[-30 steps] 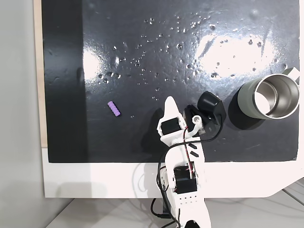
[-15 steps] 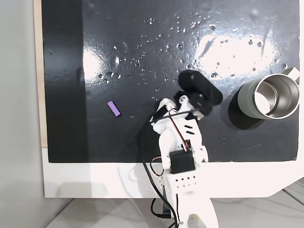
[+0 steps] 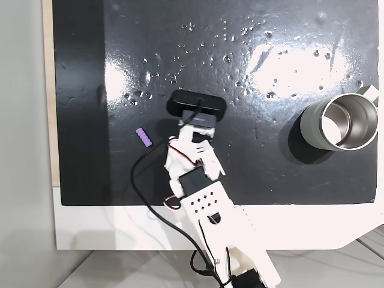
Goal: Grasp a pengrip and put it in the cup.
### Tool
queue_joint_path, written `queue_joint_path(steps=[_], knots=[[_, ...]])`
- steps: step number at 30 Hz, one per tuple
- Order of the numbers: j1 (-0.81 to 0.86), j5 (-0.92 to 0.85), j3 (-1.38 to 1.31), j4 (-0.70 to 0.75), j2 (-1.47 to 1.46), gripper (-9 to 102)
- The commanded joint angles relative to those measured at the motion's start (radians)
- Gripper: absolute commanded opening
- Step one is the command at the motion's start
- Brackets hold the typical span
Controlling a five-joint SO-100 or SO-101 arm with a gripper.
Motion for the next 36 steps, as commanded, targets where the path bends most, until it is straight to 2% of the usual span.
queue_joint_path(steps=[1,11,28,36], knots=[[-0.069,-0.015,-0.095,-0.037,-0.043,0],[-0.184,-0.003,-0.242,-0.014,-0.270,0],[-0.351,0.058,-0.316,-0.017,-0.413,0],[-0.342,0.031,-0.448,0.061,-0.499,19]])
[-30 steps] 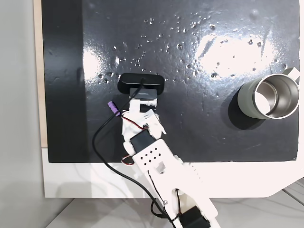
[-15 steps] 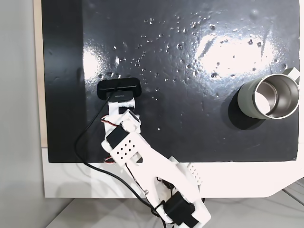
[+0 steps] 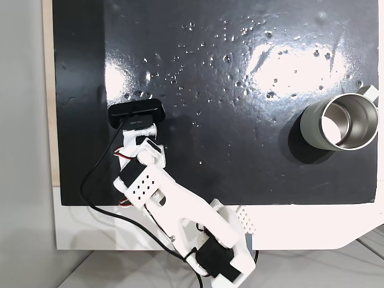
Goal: Grasp a pengrip and put it in the cup.
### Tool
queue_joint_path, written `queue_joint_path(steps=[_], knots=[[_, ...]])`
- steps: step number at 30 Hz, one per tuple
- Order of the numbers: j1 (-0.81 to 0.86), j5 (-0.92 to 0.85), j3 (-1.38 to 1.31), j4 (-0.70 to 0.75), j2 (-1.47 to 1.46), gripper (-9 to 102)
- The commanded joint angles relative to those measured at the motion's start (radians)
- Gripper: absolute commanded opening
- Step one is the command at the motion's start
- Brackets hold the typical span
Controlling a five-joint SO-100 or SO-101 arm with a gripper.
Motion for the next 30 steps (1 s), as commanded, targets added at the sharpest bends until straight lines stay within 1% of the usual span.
queue_joint_path(steps=[1,4,9,18,30], knots=[[0.005,-0.025,-0.106,0.038,-0.017,19],[0.005,-0.049,-0.137,0.049,-0.043,22],[0.017,-0.118,-0.156,0.066,-0.066,22],[0.100,-0.232,-0.235,0.110,-0.086,22],[0.118,-0.311,-0.305,0.074,-0.252,23]])
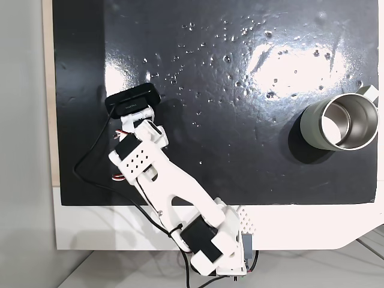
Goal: Grasp a pengrip and put it in the cup.
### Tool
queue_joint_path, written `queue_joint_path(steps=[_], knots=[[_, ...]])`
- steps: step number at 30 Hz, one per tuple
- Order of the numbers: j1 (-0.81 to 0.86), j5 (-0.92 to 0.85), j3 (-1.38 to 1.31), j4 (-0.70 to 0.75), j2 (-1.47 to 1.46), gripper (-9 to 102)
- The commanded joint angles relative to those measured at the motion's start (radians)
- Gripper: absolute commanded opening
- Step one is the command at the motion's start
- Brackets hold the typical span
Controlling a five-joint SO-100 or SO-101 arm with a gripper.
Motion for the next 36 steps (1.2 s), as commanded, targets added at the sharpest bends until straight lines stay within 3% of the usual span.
queue_joint_path(steps=[1,12,14,18,27,36], knots=[[0.025,-0.032,-0.094,-0.025,-0.018,23],[0.038,-0.077,-0.149,-0.029,-0.109,22],[0.040,-0.092,-0.129,-0.048,-0.107,18],[0.041,-0.097,-0.100,-0.074,-0.106,0],[0.064,-0.080,-0.051,-0.089,0.006,0],[0.253,-0.048,-0.052,0.083,0.360,0]])
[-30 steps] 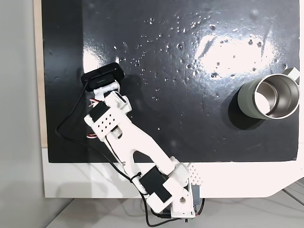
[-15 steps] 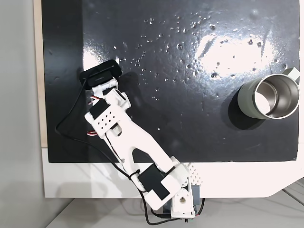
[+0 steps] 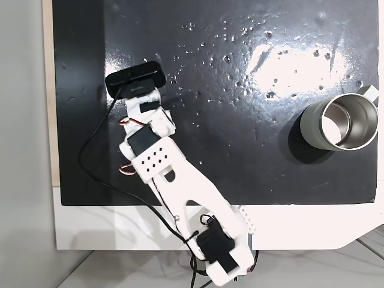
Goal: Grasp a pengrip and put it in the cup.
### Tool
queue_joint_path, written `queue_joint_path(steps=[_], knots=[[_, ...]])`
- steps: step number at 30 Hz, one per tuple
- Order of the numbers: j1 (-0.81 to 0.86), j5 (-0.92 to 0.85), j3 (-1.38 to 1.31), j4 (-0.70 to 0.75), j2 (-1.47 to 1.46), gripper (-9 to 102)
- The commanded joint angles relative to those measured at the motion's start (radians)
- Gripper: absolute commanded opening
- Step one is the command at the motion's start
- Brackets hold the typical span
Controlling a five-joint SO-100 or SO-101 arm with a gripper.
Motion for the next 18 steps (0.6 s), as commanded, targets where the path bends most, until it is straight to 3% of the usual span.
queue_joint_path(steps=[1,18], knots=[[0.127,0.025,-0.006,0.069,0.196,0],[0.946,0.123,0.029,0.123,0.512,0]])
